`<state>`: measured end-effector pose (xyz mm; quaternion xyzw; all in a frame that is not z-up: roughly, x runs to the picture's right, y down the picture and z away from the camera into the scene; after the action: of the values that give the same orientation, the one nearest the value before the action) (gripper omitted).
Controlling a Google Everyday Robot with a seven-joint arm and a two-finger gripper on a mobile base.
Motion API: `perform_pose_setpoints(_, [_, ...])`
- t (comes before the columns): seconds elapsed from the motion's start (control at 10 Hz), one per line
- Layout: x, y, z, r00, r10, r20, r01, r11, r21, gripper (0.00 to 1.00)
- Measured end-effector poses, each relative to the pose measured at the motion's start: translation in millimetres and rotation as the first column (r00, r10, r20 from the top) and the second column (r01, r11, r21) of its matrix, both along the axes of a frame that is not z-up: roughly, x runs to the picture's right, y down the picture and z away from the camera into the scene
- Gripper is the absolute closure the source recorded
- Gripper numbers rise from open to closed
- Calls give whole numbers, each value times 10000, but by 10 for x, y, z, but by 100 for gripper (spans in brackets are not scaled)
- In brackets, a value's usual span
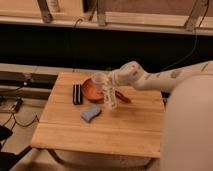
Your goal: Stand the bottle upright
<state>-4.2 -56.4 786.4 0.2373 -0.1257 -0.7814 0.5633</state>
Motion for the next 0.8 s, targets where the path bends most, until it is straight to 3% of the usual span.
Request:
perform_pose_setpoints(0.2, [-141,61,-72,9937,-27,1121,-38,9983,582,100])
perform_pose_setpoints(0.4, [-106,111,-86,9834,82,1813,-270,9945,1015,100])
perform_pose_setpoints(0.6, [-82,92,-128,9757,199,2182,-493,9902,1305,100])
perform_pose_setpoints(0.8, [-90,87,-131,9753,160,2202,-467,9898,1348,100])
